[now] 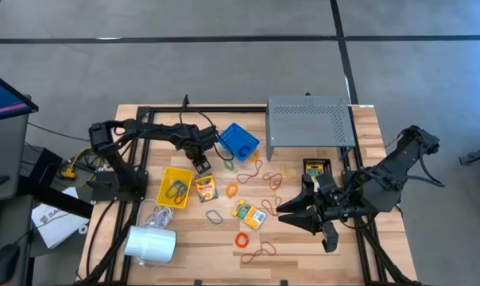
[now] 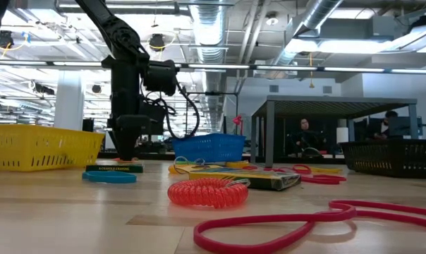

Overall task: Pick & Place Office Desk Supplies
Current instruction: Put the top orange spring keychain into the blue bin

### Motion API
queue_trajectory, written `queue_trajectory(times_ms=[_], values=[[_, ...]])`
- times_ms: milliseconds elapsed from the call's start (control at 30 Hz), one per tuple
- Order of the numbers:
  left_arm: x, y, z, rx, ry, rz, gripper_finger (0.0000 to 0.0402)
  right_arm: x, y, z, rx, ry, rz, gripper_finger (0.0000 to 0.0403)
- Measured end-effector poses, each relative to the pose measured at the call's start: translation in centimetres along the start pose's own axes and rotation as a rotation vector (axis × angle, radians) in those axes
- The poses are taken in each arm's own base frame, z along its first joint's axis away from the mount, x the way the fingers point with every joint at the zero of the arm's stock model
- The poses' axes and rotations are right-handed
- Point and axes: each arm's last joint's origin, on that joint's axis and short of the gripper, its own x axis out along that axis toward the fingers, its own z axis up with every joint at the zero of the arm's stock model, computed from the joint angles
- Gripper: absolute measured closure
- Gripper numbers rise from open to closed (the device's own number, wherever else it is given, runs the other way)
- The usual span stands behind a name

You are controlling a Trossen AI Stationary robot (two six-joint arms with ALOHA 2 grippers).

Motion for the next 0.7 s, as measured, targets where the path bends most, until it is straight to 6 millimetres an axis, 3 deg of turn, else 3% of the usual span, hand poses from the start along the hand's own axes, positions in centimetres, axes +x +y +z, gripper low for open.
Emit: queue_trajectory(times_ms=[233, 700], values=[[0.28, -0.06, 0.06, 0.000, 0.000, -0.007, 0.0256, 0.00, 0.00, -0.01, 0.011, 0.001, 0.000, 0.0291], [0.40, -0.15, 0.16, -0.025, -0.011, -0.030, 0.0315, -0.02, 0.38, 0.61, 0.104, -0.053, 0.038, 0.0291]])
